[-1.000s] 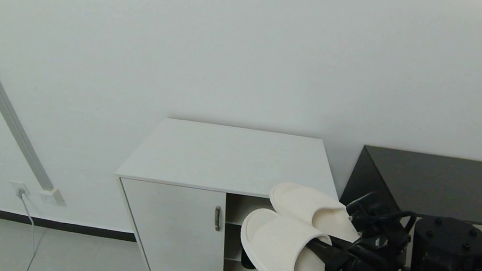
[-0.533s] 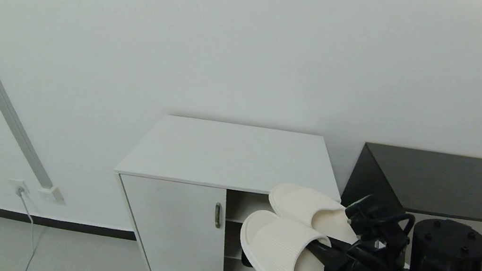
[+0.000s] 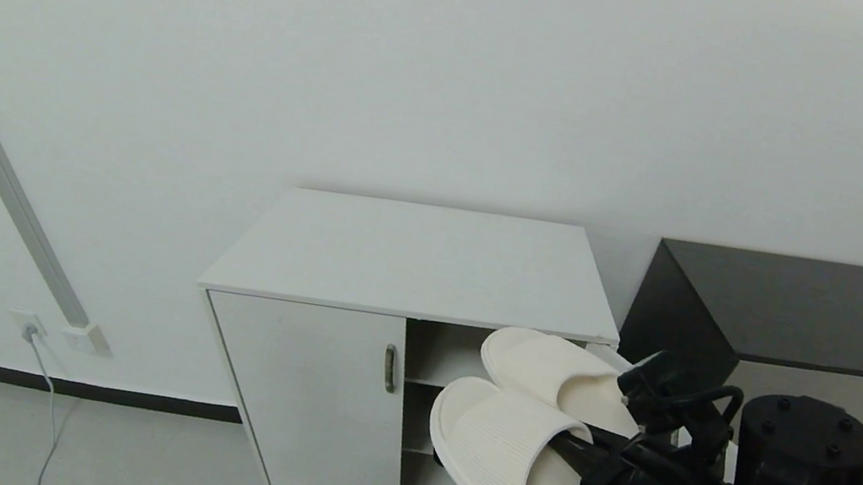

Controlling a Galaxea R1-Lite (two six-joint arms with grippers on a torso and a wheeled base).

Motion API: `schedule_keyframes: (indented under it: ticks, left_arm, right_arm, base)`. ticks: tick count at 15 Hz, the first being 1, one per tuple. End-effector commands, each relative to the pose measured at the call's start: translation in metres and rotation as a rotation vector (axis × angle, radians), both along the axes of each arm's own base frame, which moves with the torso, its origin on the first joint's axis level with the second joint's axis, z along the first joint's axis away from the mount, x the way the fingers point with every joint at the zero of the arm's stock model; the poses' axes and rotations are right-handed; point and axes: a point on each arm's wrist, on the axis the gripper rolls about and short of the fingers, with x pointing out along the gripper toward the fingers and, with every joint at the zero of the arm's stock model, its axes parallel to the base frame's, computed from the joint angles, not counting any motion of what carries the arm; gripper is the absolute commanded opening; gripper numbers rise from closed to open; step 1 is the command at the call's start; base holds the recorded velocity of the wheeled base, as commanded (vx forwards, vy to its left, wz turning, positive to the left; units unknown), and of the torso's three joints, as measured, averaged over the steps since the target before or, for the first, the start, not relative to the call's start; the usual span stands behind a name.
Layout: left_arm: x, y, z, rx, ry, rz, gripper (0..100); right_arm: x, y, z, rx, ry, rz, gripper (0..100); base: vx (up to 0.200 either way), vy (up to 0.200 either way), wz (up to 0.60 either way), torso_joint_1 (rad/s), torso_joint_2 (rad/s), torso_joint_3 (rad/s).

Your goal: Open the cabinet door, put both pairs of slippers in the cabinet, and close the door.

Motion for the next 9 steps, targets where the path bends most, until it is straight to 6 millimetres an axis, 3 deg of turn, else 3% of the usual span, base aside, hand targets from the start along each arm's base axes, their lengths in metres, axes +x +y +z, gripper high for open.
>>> schedule_keyframes:
  ticks: [1,9]
  left_arm:
    - [0.0,0.0,0.0,0.001,0.0,0.0,0]
    - [0.0001,0.0,0.0,0.001,0.001,0.0,0]
  right_arm:
    - [0.0001,0.0004,-0.0009,-0.002,0.003,0.001,0]
    - [-0.0001,0.0002,-0.0013,-0.003,0.004,0.002,0]
  base:
    - [0.0,0.0,0.0,-0.168,0.36,0.207]
    - [0.0,0.0,0.0,-0.193,0.46,0.258]
